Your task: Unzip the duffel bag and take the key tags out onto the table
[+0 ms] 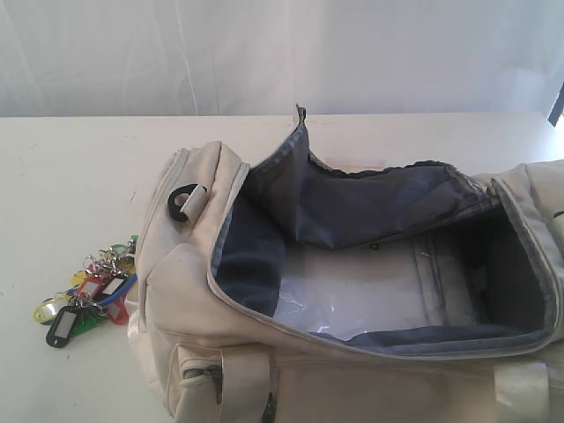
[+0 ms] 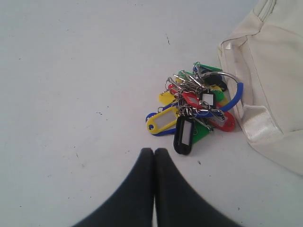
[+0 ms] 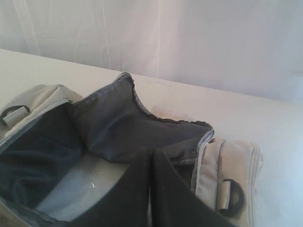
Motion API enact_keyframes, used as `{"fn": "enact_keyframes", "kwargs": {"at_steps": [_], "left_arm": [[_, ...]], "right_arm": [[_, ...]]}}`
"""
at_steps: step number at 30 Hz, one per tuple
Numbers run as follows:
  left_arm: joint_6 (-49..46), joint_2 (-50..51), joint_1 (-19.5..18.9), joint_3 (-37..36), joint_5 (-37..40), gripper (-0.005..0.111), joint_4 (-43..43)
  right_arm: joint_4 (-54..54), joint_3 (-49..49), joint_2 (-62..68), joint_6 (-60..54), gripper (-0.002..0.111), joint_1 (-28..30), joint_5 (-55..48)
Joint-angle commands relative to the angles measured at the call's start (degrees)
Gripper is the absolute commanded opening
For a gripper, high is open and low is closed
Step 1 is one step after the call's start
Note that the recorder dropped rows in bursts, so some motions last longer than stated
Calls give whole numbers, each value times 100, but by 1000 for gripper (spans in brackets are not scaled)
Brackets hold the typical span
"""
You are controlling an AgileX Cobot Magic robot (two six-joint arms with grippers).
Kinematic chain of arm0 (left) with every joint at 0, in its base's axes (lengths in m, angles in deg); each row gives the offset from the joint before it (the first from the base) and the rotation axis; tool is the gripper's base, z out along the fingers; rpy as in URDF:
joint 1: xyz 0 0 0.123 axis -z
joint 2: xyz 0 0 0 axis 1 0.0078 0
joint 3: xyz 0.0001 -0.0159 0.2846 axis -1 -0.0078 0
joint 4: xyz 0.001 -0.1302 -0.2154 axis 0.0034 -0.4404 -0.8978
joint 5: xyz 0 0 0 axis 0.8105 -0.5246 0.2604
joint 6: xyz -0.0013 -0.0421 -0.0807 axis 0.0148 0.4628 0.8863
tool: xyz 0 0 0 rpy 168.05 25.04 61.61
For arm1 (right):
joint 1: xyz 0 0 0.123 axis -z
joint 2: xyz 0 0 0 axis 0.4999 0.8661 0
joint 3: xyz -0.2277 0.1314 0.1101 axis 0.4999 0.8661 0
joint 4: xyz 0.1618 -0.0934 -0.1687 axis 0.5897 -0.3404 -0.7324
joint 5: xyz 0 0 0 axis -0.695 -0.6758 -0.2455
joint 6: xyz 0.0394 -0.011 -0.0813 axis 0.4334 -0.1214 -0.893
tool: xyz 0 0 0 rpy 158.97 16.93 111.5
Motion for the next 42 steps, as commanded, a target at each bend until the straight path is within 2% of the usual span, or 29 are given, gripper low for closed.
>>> {"fn": "enact_keyframes", "kwargs": {"at_steps": [1, 7, 11, 15, 20, 23, 30, 34, 37, 42], "left_arm": [[65, -22, 34, -22, -11, 0, -15], [65, -22, 34, -22, -11, 0, -15], [66, -22, 34, -22, -11, 0, -15], [66, -22, 34, -22, -11, 0, -15], [66, -22, 34, -22, -11, 0, -15], [56, -22, 34, -22, -21, 0, -15], [66, -22, 34, -22, -21, 0, -15], [66, -22, 34, -22, -21, 0, -15], [66, -22, 34, -22, -21, 0, -15], [66, -22, 34, -22, -21, 0, -15]], "right_arm": [[16, 27, -27, 1, 0, 36, 24], [-76, 144, -41, 1, 0, 36, 14], [-799, 417, -245, 1, 0, 36, 29], [-1637, 1000, -674, 1, 0, 36, 60], [-1822, 1899, -1255, 1, 0, 36, 117], [-1820, 2261, -1577, -77, 0, 36, 997], [-1834, 3142, -2020, -77, 0, 36, 2167], [-1925, 3817, -2089, -136, 0, 36, 2351], [-2389, 4259, -2089, -79, 0, 36, 3031], [-2581, 4868, -2089, -78, 0, 36, 3021]]}}
